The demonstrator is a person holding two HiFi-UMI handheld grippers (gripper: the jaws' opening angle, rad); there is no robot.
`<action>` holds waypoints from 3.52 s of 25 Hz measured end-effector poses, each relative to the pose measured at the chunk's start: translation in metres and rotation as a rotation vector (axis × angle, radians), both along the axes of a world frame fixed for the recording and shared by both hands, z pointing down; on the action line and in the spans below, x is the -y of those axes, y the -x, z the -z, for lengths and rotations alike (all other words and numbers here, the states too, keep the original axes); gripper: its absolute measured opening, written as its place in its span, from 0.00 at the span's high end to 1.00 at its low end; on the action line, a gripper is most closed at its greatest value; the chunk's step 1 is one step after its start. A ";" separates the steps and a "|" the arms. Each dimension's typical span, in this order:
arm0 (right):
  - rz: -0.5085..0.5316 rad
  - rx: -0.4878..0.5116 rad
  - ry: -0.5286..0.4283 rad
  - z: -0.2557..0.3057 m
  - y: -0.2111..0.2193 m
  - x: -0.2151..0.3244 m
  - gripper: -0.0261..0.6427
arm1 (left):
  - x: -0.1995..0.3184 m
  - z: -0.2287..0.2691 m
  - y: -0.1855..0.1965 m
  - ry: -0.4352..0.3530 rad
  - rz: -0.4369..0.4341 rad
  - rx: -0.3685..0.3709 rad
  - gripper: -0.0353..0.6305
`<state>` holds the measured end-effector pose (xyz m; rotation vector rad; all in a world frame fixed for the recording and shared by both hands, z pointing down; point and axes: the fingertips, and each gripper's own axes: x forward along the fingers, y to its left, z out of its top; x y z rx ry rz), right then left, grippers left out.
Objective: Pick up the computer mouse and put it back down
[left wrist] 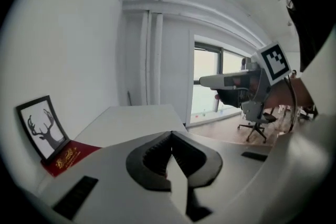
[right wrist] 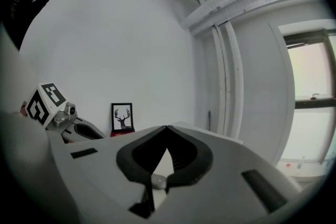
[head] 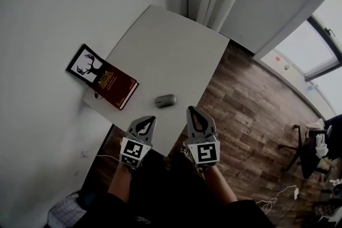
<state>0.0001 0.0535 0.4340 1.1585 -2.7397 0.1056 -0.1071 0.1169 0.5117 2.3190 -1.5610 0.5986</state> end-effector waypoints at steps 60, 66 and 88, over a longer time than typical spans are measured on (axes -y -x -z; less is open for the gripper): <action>-0.295 -0.200 0.259 -0.097 0.009 0.028 0.93 | 0.094 -0.184 -0.009 0.512 -0.474 0.062 0.53; -0.177 -0.365 0.281 -0.132 0.028 0.017 0.93 | 0.091 -0.174 -0.001 0.591 -0.395 -0.149 0.53; 0.541 -1.010 -0.016 -0.252 0.087 -0.001 0.47 | 0.096 -0.158 0.039 0.514 -0.335 -0.138 0.95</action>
